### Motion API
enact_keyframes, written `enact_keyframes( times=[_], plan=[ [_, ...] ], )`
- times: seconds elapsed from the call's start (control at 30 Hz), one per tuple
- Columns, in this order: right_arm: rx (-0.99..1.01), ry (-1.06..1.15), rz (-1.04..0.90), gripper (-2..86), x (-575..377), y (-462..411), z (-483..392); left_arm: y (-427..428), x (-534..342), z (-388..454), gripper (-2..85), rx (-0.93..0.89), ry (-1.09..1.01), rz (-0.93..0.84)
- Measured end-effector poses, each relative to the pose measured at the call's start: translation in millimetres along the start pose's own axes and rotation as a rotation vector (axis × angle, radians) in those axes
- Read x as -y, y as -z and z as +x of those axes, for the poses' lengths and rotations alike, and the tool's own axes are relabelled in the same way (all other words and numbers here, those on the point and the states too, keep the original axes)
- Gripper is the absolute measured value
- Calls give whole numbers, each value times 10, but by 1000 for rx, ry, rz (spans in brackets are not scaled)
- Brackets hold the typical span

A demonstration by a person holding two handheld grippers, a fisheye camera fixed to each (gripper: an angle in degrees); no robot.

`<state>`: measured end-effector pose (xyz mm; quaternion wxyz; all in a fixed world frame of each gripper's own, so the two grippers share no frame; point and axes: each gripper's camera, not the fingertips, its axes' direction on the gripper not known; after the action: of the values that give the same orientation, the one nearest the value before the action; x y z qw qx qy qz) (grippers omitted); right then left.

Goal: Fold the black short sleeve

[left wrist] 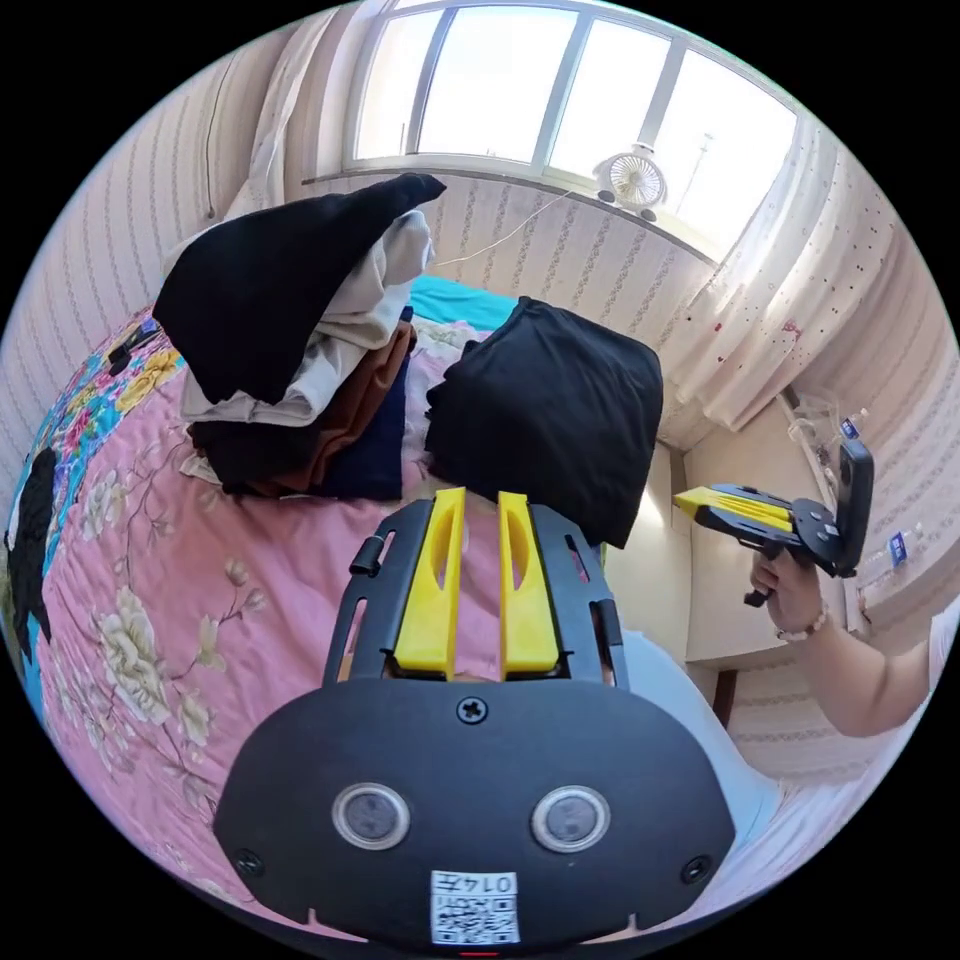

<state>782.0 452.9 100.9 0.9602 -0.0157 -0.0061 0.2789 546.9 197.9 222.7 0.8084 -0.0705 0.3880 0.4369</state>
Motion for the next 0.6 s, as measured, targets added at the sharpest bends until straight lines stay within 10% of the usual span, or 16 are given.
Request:
enact_keyframes(
  times=[0.33, 0.6],
  plan=[
    [116, -35, -17, 53, 89, -30, 661, -957, 806, -279, 17, -149, 137, -127],
    [312, -150, 141, 120, 663, -74, 1165, -563, 753, 481, -10, -227, -287, 100]
  ],
)
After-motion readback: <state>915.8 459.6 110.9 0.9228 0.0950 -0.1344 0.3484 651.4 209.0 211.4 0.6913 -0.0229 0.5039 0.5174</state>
